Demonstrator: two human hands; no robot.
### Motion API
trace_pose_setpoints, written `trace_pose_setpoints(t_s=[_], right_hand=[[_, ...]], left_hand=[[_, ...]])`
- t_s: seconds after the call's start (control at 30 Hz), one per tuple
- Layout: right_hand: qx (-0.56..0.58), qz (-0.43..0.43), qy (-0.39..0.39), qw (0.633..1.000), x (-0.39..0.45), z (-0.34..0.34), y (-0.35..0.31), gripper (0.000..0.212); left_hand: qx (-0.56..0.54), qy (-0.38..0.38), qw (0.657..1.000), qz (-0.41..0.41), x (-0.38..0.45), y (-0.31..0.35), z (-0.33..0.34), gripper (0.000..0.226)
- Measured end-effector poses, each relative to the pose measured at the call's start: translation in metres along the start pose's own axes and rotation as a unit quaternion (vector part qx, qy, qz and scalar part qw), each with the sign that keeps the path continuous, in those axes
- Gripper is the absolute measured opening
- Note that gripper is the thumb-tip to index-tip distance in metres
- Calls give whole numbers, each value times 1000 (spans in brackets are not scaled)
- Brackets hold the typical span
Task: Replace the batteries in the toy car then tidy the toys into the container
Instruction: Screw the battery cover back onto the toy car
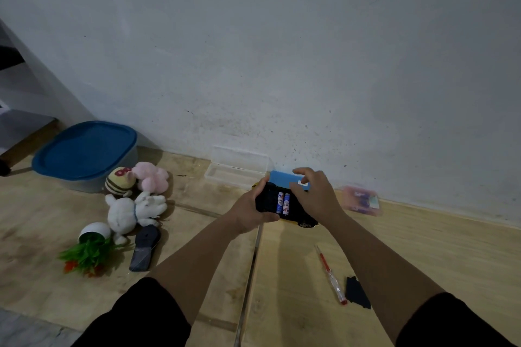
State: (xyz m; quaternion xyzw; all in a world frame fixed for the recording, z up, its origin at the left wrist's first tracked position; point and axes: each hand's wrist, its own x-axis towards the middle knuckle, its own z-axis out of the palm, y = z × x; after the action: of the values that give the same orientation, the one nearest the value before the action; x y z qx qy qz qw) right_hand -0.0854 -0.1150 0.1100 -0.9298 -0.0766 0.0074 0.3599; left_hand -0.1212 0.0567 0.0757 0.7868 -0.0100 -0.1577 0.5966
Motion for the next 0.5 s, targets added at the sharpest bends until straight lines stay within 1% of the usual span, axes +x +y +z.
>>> trace_pose_setpoints(t_s=[0.07, 0.13, 0.2, 0.37, 0.5], right_hand=[[24, 4, -26, 999, 1, 1, -4, 29], [-9, -20, -50, 999, -1, 2, -3, 30], [-19, -33, -57, 998, -3, 2, -2, 33], [-29, -41, -40, 998, -2, 1, -2, 27], [-6, -40, -19, 999, -1, -2, -6, 30]], left_hand=[[-2, -4, 1000, -3, 0, 0, 3, 100], [-6, -2, 1000, -4, 1, 1, 5, 100], [-20, 3, 1000, -4, 2, 1, 4, 98], [-14, 0, 1000, 0, 2, 1, 1, 99], [-12, -1, 1000, -4, 2, 2, 1, 99]])
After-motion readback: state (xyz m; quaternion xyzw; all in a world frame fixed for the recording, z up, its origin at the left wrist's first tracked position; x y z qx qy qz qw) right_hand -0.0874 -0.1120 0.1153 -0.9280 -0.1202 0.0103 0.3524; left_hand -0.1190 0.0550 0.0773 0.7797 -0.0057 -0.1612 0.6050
